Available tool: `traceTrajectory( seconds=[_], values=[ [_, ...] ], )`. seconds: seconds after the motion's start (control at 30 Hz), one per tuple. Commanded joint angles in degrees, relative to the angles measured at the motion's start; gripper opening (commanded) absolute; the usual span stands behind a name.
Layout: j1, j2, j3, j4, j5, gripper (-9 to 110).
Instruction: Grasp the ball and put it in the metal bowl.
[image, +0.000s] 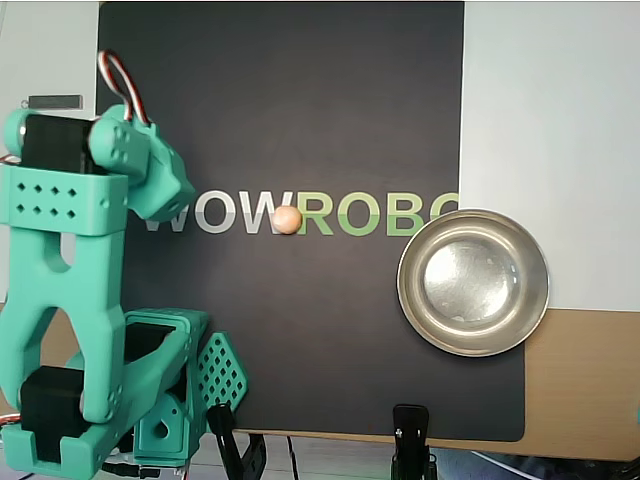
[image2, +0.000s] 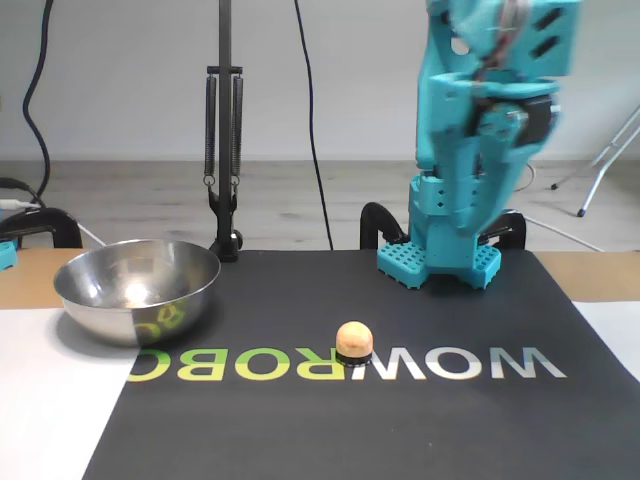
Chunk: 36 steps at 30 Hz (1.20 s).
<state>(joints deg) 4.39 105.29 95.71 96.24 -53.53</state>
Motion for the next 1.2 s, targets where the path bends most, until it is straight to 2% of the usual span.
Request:
traceTrajectory(
  seconds=[0.0,0.37,0.67,1.17],
  values=[
    [1.6,-1.3,-2.5,0.2,-2.5,0],
    [5.3,-4.1,-1.7,0.2,-16.9,0],
    [7.2,-3.4,4.7,-3.3,-20.9,0],
    [11.0,-3.3,13.8,-16.2,-21.1,0]
  ],
)
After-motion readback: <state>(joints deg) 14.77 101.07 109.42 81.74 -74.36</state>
